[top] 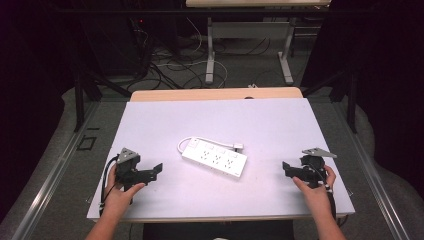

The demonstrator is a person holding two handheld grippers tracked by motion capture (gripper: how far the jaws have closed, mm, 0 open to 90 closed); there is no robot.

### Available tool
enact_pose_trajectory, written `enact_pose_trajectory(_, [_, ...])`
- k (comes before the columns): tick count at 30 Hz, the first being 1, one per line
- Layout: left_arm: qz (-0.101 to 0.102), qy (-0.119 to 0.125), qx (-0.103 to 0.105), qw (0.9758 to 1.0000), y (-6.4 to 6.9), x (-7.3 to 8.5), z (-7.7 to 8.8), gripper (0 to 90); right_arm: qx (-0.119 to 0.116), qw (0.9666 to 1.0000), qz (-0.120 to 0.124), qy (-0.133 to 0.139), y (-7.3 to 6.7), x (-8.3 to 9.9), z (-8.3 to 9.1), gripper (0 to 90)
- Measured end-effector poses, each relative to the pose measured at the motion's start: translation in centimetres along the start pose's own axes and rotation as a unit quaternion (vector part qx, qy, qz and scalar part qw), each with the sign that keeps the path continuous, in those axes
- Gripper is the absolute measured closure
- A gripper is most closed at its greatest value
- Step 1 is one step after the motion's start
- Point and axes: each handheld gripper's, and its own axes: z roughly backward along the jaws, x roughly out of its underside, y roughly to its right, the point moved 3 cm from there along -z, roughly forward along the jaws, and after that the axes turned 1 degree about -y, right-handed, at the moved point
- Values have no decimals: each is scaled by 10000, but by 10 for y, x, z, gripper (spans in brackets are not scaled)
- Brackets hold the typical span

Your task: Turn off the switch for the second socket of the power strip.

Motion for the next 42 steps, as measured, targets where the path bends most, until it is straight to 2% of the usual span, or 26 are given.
enact_pose_trajectory(2, [57, 88, -48, 9999, -1, -1, 2, 45, -16, 10000, 22, 14, -2, -1, 1, 151])
enact_pose_trajectory(8, [126, 116, -7, 9999, -4, -3, 6, 45, -103, 9999, 125, -19, -5, -3, 4, 165])
enact_pose_trajectory(13, [180, 154, -41, 9997, -5, -3, 6, 45, -80, 9996, 262, -20, -8, -5, 4, 173])
enact_pose_trajectory(18, [206, 56, -11, 9998, -5, -2, 7, 55, -106, 9994, 341, 46, -12, -8, 7, 207])
enact_pose_trajectory(26, [195, -12, -52, 9998, -4, -2, 7, 76, -246, 9985, 482, -27, -19, -13, 11, 216])
enact_pose_trajectory(34, [241, -56, -44, 9997, -3, -2, 8, 85, -451, 9959, 773, -126, -33, -19, 15, 217])
enact_pose_trajectory(35, [236, -75, -49, 9997, -4, -2, 8, 85, -506, 9959, 730, -163, -35, -20, 15, 217])
enact_pose_trajectory(38, [238, -63, -106, 9996, -4, -2, 7, 85, -556, 9954, 757, -182, -39, -21, 15, 217])
enact_pose_trajectory(40, [228, -71, -173, 9996, -4, -2, 7, 85, -656, 9940, 838, -234, -47, -24, 15, 217])
enact_pose_trajectory(42, [232, -73, -195, 9995, -4, -2, 7, 85, -660, 9929, 965, -236, -52, -27, 15, 219])
